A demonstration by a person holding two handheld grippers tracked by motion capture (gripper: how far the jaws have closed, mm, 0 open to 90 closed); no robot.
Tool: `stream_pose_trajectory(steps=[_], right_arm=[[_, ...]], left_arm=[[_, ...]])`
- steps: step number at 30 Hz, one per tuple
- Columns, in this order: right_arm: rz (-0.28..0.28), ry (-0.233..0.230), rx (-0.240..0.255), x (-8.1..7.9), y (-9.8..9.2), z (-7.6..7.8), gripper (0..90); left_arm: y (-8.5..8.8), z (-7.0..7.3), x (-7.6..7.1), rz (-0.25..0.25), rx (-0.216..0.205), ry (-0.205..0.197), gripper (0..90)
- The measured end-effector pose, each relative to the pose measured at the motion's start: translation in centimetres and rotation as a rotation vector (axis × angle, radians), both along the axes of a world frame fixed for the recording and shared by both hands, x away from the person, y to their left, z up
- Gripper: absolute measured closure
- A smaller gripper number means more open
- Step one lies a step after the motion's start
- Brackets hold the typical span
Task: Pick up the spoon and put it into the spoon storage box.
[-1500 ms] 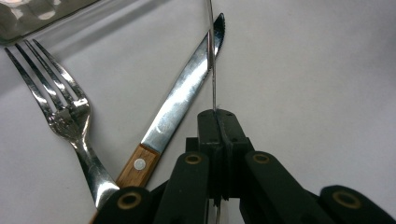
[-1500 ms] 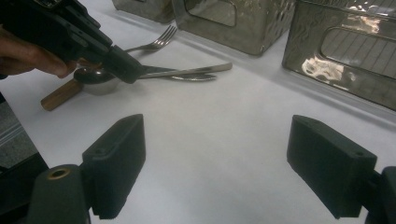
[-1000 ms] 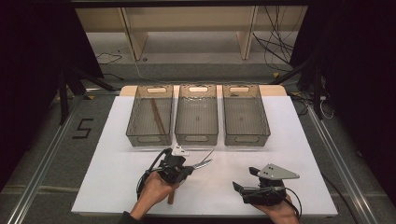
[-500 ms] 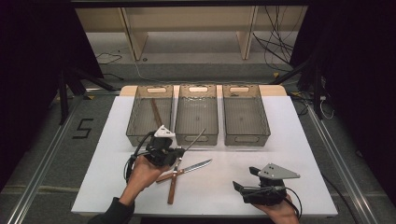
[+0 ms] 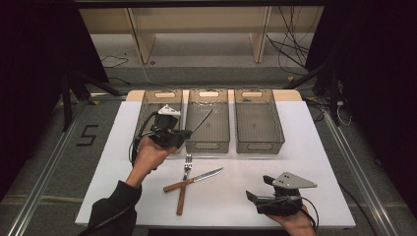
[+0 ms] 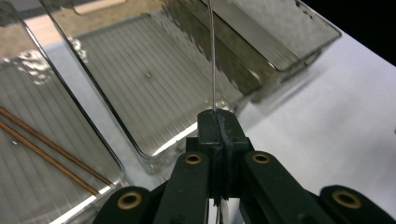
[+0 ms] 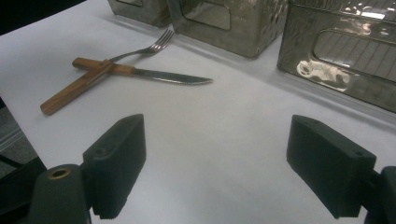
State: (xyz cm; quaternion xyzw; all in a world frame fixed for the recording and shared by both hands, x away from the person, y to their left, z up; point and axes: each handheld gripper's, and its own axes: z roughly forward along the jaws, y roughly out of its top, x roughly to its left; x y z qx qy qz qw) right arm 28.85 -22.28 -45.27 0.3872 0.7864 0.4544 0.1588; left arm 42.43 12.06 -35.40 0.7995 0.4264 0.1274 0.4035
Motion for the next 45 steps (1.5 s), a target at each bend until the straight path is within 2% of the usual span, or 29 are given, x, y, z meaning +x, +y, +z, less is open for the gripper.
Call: stream_pose_trajectory(steps=[6,12,17,26,32,45], right_arm=[[0.001,0.000,-0.001,0.0,0.0,0.0,20.6],[0.002,0.000,-0.001,0.0,0.0,0.0,20.6],[0.004,-0.002,-0.002,0.0,-0.1,0.0,20.6],[0.003,-0.001,0.002,0.0,-0.2,-0.1,20.6],[0.003,0.000,0.005,0.0,-0.2,-0.1,20.6],[0.007,0.000,0.005,0.0,-0.3,-0.1,20.6]], left_arm=[[-0.6,1.0,1.9,0.024,0.013,-0.025,89.8],[-1.5,1.3,4.0,0.038,0.037,-0.014,89.8],[-2.3,1.0,6.0,0.061,0.050,-0.001,89.8],[-3.4,-0.2,9.0,0.105,0.038,0.020,89.8],[-4.0,-1.3,10.2,0.132,0.033,0.037,89.8],[-6.0,-2.8,11.2,0.122,0.044,0.051,89.8]])
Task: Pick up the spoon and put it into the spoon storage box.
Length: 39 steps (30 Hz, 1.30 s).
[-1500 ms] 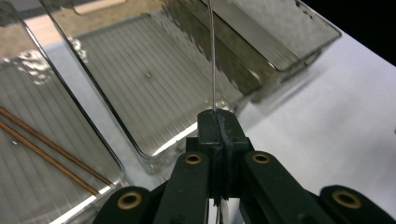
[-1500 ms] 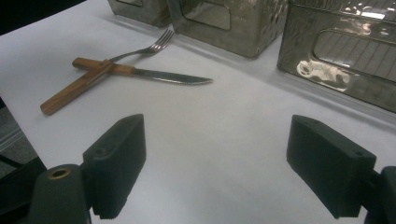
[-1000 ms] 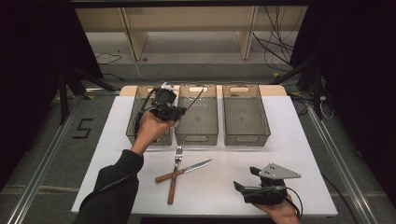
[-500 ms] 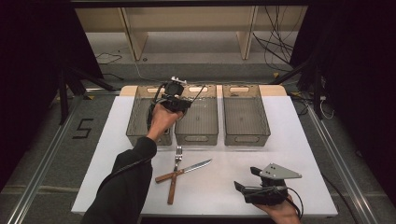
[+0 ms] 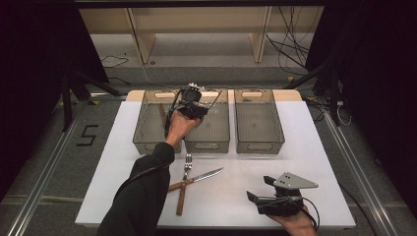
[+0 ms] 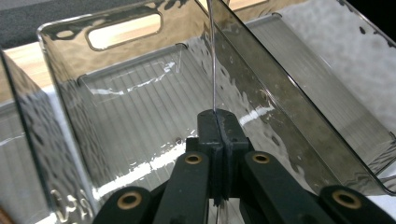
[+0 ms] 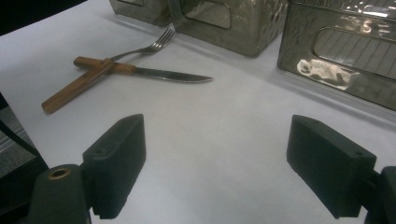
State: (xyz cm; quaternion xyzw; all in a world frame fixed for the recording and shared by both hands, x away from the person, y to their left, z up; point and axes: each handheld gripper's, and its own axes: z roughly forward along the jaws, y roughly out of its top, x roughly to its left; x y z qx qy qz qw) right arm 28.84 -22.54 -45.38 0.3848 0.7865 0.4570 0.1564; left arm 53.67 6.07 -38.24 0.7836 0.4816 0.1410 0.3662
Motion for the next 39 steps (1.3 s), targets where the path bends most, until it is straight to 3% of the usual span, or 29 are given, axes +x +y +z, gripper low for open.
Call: stream_pose_trajectory(steps=[17,22,23,25,32,39], right_arm=[[0.000,0.002,0.000,0.0,-0.1,0.0,20.6],[0.002,0.000,0.000,0.0,0.0,0.0,20.5],[0.001,0.001,-0.002,0.0,-0.1,0.0,20.6],[0.000,0.000,0.001,0.0,-0.1,0.0,20.6],[-0.002,0.000,0.000,-0.1,-0.1,0.1,20.6],[-0.004,-0.002,0.001,-0.1,-0.1,0.1,20.5]], left_arm=[[-1.0,-2.2,0.7,0.022,0.003,0.048,89.6],[-1.0,-2.6,0.7,0.022,-0.033,0.070,88.2],[-1.0,-2.5,0.7,0.017,-0.039,0.073,85.7],[-1.1,-2.3,0.6,0.014,-0.049,0.079,69.5],[-0.8,-0.5,-0.6,-0.004,-0.067,0.066,45.7],[0.1,1.1,-3.1,-0.046,-0.085,0.058,32.6]])
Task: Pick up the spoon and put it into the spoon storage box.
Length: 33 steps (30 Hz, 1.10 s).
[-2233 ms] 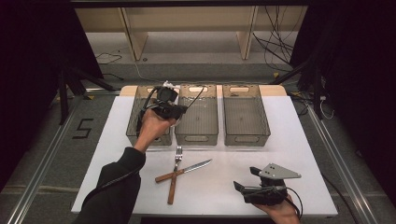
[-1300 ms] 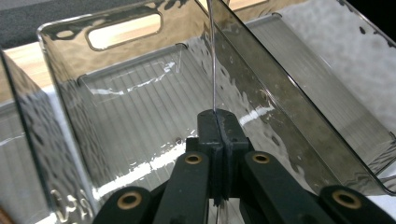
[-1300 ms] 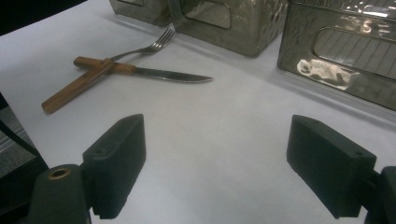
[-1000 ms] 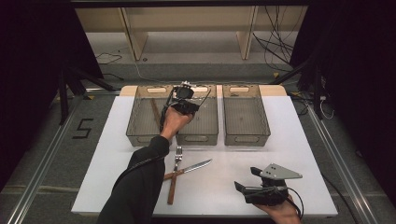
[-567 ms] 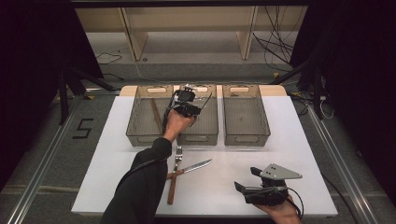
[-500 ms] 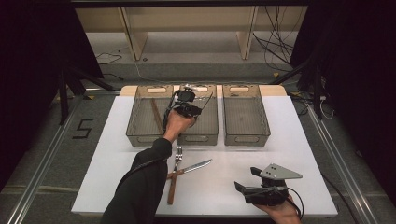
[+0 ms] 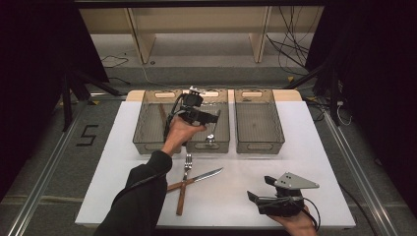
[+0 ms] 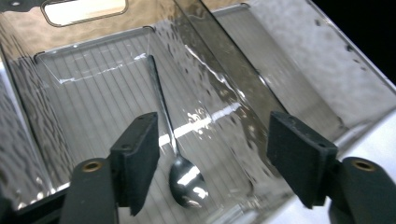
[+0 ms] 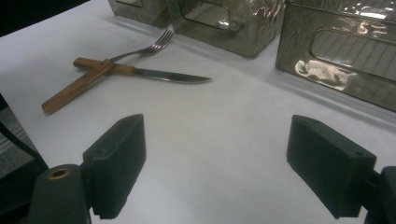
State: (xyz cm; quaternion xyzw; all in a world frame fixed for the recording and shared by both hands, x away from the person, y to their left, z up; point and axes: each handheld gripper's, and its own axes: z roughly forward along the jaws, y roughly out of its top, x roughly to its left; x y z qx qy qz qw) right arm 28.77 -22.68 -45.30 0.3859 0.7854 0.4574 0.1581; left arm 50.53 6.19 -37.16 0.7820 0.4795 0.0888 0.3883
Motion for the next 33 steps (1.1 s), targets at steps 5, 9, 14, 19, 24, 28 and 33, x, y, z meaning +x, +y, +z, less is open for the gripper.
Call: stream_pose_trajectory(steps=[5,9,14,19,24,28,33], right_arm=[[-0.002,0.001,-0.001,0.0,0.1,0.0,20.5],[0.001,0.000,-0.005,0.0,0.1,0.0,20.5],[0.002,-0.001,-0.005,0.0,0.2,0.0,20.5],[0.000,0.002,-0.005,0.0,0.2,0.0,20.5],[0.000,0.002,-0.003,0.0,0.2,0.0,20.5],[-0.002,0.003,0.000,0.0,0.2,-0.1,20.5],[0.000,0.006,0.000,0.0,0.1,-0.2,20.5]], left_arm=[[1.2,1.0,-2.1,0.000,-0.007,-0.028,28.0],[2.0,1.2,-3.7,0.002,0.001,-0.051,26.0],[3.0,1.0,-5.4,0.005,-0.023,-0.064,24.7],[3.8,0.5,-6.8,-0.001,-0.038,-0.075,23.5],[4.5,0.0,-8.0,0.000,-0.042,-0.084,22.4],[5.0,-0.5,-8.9,0.000,-0.043,-0.088,21.2],[5.6,-1.2,-10.0,0.005,-0.038,-0.087,20.0]])
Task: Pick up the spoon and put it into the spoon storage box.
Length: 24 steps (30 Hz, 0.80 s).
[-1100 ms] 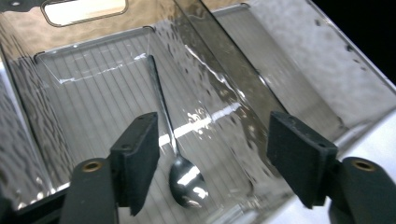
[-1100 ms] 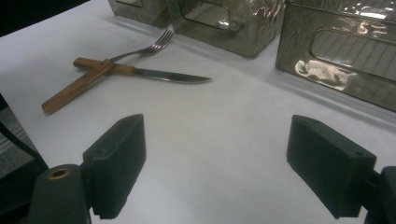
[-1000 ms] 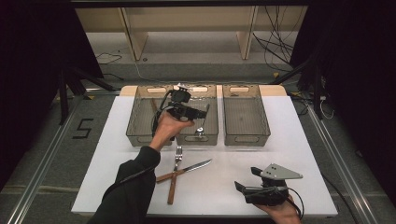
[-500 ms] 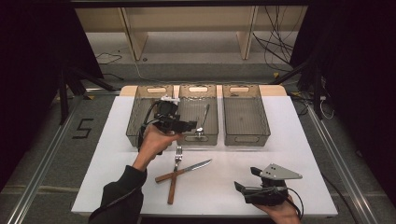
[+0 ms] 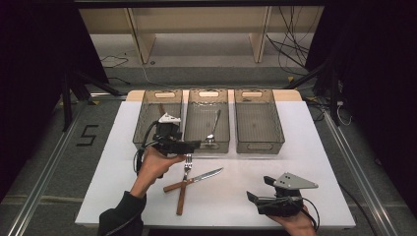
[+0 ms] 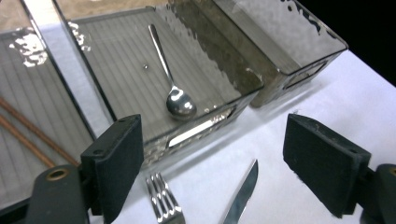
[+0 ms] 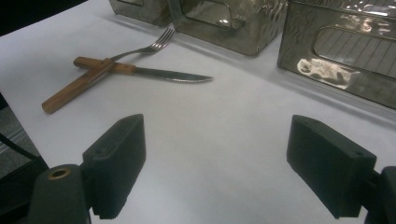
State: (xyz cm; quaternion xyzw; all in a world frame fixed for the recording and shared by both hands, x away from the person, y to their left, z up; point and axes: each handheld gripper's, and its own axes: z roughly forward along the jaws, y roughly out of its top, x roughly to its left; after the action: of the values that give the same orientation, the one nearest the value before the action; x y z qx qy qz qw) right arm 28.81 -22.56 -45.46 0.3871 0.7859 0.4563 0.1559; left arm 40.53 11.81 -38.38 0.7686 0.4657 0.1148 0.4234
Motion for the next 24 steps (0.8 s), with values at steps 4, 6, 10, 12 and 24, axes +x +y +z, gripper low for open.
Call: stream_pose_trajectory(steps=[4,6,10,12,24], right_arm=[[0.005,0.002,0.000,0.1,0.0,-0.1,20.5],[0.004,0.002,0.001,0.2,0.0,-0.1,20.5],[0.005,0.004,0.002,0.2,0.1,-0.2,20.5],[0.007,0.006,0.002,0.2,0.1,-0.2,20.5],[0.019,0.005,-0.004,0.4,0.5,-0.2,20.5]], left_arm=[[0.5,-0.8,-0.7,0.007,0.008,0.010,19.8],[0.9,-1.2,-1.0,0.010,0.016,0.016,19.6],[1.1,-2.0,-1.7,0.020,0.019,0.021,19.4],[1.2,-2.3,-2.1,0.020,0.035,0.019,18.9],[1.3,-3.7,-4.2,0.016,0.065,0.023,17.8]])
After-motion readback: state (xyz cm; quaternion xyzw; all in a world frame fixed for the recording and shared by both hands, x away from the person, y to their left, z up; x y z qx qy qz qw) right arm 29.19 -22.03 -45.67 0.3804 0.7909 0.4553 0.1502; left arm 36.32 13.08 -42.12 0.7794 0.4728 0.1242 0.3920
